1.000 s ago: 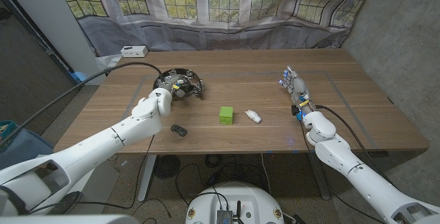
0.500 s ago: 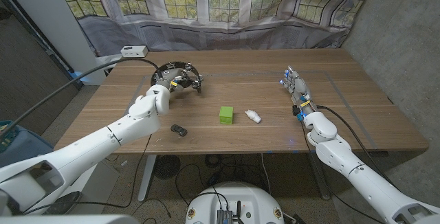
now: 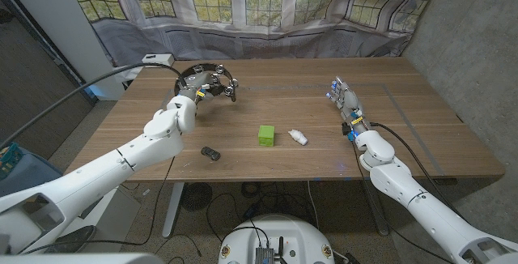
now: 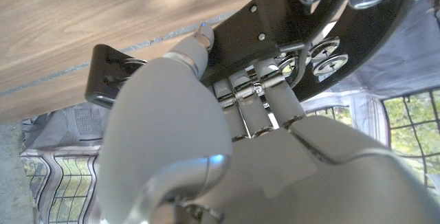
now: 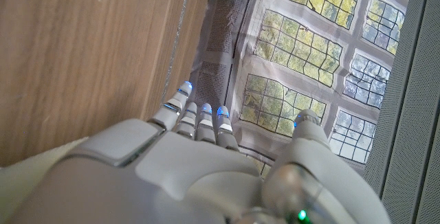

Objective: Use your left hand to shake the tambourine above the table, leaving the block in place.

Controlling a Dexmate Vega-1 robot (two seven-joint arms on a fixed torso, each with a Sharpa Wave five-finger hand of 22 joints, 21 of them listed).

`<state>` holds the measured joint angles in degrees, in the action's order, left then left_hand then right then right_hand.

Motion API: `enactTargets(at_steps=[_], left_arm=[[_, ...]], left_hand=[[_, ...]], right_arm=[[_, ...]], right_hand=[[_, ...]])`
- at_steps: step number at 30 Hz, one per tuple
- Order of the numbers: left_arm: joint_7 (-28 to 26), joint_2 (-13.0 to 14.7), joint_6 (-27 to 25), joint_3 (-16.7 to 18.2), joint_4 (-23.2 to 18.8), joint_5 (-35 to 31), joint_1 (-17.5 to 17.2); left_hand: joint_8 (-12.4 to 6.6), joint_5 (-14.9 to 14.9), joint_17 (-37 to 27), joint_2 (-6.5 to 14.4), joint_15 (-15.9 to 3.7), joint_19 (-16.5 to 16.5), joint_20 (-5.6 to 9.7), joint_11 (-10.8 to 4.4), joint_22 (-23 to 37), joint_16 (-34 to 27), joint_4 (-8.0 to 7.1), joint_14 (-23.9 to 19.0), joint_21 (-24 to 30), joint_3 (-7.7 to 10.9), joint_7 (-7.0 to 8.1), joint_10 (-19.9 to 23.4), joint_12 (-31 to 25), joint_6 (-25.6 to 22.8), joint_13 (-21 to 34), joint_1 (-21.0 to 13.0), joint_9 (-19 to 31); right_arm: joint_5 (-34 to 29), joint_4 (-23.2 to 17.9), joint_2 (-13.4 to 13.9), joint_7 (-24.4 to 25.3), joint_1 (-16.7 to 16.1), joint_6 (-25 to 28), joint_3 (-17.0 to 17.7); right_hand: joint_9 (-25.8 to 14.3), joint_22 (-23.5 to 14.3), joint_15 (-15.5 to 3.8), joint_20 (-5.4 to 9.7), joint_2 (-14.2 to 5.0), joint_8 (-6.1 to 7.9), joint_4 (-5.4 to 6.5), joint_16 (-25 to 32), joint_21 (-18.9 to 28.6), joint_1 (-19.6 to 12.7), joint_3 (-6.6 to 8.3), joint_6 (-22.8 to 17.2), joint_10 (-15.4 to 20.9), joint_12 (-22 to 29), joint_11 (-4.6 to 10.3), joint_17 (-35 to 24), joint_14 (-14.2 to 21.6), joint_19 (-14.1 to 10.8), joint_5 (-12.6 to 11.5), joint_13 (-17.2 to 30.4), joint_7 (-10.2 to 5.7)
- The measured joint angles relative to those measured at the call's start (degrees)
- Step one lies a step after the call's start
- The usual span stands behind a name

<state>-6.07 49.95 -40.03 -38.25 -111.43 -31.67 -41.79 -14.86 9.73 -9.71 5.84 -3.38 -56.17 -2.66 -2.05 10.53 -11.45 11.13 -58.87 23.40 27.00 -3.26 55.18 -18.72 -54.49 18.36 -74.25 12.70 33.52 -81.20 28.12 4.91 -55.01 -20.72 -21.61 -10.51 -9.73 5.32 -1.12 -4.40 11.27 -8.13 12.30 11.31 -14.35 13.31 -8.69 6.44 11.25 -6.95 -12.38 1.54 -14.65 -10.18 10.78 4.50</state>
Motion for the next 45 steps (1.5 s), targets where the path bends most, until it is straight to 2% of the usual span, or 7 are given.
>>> enactTargets(at_steps=[10, 14, 19, 22, 39, 43, 45], left_arm=[[0.2, 1.1, -0.4, 1.1, -2.6, -1.7, -0.2], [0.4, 2.1, -0.3, 2.5, -5.5, -2.5, -0.3], [1.0, 2.2, -0.1, 2.6, -5.7, -3.4, -0.3], [1.4, 3.0, -0.1, 3.8, -7.8, -3.9, -0.4], [1.4, 3.0, 0.7, 6.5, -9.3, -4.9, -1.3], [0.3, 3.0, 2.7, 7.4, -9.0, -3.3, -1.8], [-1.4, 2.8, 5.0, 9.4, -8.2, -1.1, -3.1]], left_hand=[[0.02, 0.0, 0.0, 0.0, -0.06, 0.3, 0.30, -0.21, 0.0, 0.3, -0.01, -0.1, 0.0, -0.01, 0.09, -0.2, 0.1, -0.1, 0.6, 0.0, 0.0], [0.06, 0.0, -0.1, 0.0, -0.11, 0.3, 0.30, -0.20, 0.0, 0.4, 0.07, -0.1, 0.0, 0.07, 0.09, -0.2, 0.2, -0.1, 0.7, 0.0, 0.0], [0.09, 0.0, -0.1, 0.0, -0.35, 0.3, 0.30, -0.20, 0.0, 0.4, 0.07, 0.1, 0.0, 0.07, 0.08, -0.3, 0.2, -0.1, 1.0, 0.0, 0.0], [0.11, 0.0, 0.0, 0.0, -0.36, 0.6, 0.57, -0.19, 0.0, 0.5, 0.07, 0.1, -0.1, 0.07, 0.08, -0.3, 0.2, -0.1, 1.1, 0.0, 0.0], [0.50, 0.0, 0.0, 0.0, -0.43, 0.6, 0.62, -0.35, 0.0, 0.7, 0.07, 0.0, 0.4, 0.07, 0.18, -0.1, 0.1, -0.6, 1.7, 0.0, 0.2], [0.50, 0.0, 0.0, 0.0, -0.43, 0.6, 0.62, -0.34, 0.0, 0.7, 0.07, 0.0, 0.4, 0.07, 0.18, -0.1, 0.0, -0.6, 2.0, 0.0, 0.2], [0.51, 0.0, 0.0, 0.0, -0.43, 0.6, 0.62, -0.34, 0.0, 0.7, 0.07, 0.0, 0.4, 0.07, 0.18, -0.1, 0.0, -0.6, 2.1, 0.0, 0.2]], right_arm=[[-0.2, 0.1, -0.2, -0.1, 0.1, 0.0, -0.2], [-0.7, -0.4, -0.1, 0.4, 0.0, -0.5, 0.0], [-0.8, -1.0, 0.1, 0.5, -0.2, -0.5, 0.2], [-1.3, -1.3, 0.2, 1.0, -0.3, -0.9, 0.3], [-1.8, -2.1, 0.3, 1.5, -0.5, -1.5, 0.5], [-1.8, -2.2, 0.3, 1.5, -0.5, -1.5, 0.5], [-1.9, -2.2, 0.3, 1.5, -0.6, -1.5, 0.5]], right_hand=[[0.0, 0.0, -0.31, 0.00, 0.00, 0.00, 0.00, 0.0, 0.0, 0.0, 0.00, 0.0, 0.0, 0.0, 0.00, 0.0, 0.3, 0.0, 0.0, 0.0, 0.00], [0.0, 0.0, -0.31, 0.10, 0.00, 0.00, 0.00, 0.0, 0.0, 0.0, 0.00, 0.0, 0.0, 0.2, 0.00, 0.0, 0.3, -0.5, 0.0, 0.0, 0.00], [0.0, 0.0, -0.31, 0.10, 0.00, 0.00, 0.00, 0.0, 0.0, 0.0, 0.00, 0.0, 0.2, 0.2, -0.22, 0.0, 0.3, -0.5, 0.0, 0.0, 0.00], [0.0, 0.0, -0.30, 0.32, 0.00, 0.00, 0.00, 0.2, 0.0, 0.0, 0.00, 0.0, 0.2, 0.2, -0.22, 0.0, 0.3, -0.7, 0.0, 0.0, 0.00], [0.0, 0.0, 0.00, 0.41, 0.00, 0.00, 0.00, 0.2, 0.0, 0.0, 0.00, 0.0, 0.5, 0.2, 0.09, 0.0, 0.6, -0.8, 0.0, 0.0, 0.00], [0.0, 0.0, 0.00, 0.41, 0.00, 0.00, 0.00, 0.2, 0.0, 0.0, 0.00, 0.0, 0.5, 0.2, 0.09, 0.0, 0.6, -0.8, 0.0, 0.0, 0.00], [0.0, 0.0, 0.00, 0.41, 0.00, 0.00, 0.00, 0.2, 0.0, 0.0, 0.00, 0.0, 0.5, 0.2, 0.09, 0.0, 0.6, -0.8, 0.0, 0.0, 0.00]])
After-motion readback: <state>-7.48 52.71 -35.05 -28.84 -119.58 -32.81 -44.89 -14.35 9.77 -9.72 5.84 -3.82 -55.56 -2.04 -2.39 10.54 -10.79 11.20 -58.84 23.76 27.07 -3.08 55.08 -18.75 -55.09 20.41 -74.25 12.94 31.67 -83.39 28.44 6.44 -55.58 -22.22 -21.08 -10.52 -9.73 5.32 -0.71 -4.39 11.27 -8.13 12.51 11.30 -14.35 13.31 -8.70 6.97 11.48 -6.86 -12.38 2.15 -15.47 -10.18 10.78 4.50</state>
